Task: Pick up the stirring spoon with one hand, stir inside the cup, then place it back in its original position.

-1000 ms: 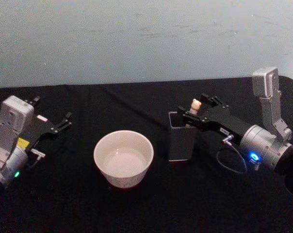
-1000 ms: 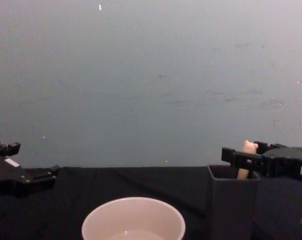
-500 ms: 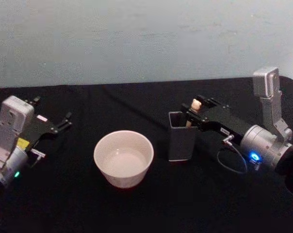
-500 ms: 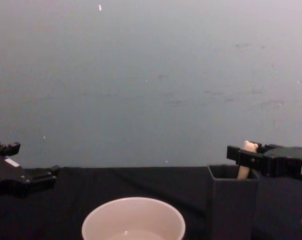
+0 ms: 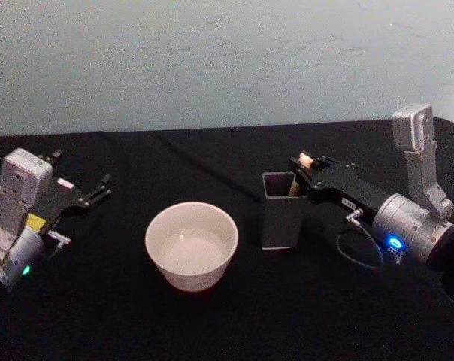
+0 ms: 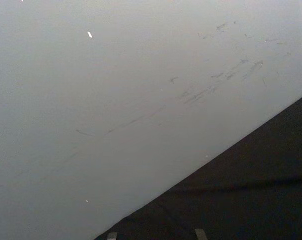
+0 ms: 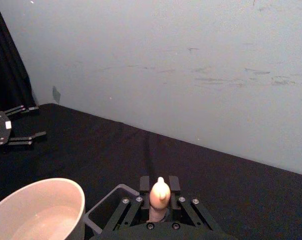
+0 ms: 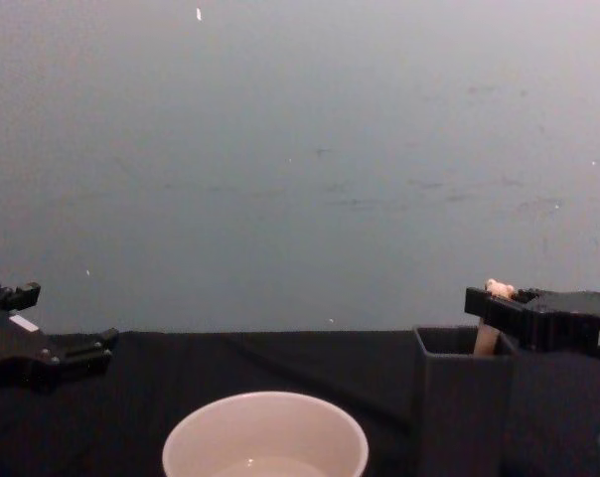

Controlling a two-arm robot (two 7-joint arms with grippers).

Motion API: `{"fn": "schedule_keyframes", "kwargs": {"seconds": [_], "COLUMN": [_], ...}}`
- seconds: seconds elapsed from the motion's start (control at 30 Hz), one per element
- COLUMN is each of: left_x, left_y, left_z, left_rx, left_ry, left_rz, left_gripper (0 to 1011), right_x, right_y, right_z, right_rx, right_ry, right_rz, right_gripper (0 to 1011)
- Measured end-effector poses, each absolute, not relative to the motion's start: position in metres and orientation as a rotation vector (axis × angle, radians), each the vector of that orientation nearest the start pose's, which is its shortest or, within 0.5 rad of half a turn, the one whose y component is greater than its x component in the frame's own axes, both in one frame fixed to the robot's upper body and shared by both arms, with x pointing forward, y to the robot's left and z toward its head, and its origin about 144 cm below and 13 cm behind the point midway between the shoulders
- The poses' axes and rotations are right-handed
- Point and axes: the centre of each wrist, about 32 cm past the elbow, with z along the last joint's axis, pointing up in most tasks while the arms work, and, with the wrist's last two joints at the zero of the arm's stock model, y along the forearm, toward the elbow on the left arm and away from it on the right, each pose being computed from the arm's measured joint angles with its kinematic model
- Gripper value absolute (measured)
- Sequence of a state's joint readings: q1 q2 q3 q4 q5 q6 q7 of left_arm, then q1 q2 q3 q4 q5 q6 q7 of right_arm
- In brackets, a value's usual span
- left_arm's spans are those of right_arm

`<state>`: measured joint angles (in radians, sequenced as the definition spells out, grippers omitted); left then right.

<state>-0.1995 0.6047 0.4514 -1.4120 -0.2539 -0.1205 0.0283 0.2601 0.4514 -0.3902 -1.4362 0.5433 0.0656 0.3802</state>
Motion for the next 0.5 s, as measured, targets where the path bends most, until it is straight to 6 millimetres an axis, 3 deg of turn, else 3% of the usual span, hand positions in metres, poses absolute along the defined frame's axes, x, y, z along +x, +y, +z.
{"fn": "schedule_keyframes", "kwargs": {"seconds": [0.5], "left_x": [0.4886], "left_y": [0.3097], "left_z": [1.1398], "left_rx": [0.304], "left_ry": [-0.285], "left_rz": [1.248], "left_gripper": [1001], "right_x": [0.5089], "right_y": [-0.2609], "right_z": [1.1784], "right_rx": [0.0], "right_ry": [0.066], "right_rz": [-0.876], "right_gripper": [214]}}
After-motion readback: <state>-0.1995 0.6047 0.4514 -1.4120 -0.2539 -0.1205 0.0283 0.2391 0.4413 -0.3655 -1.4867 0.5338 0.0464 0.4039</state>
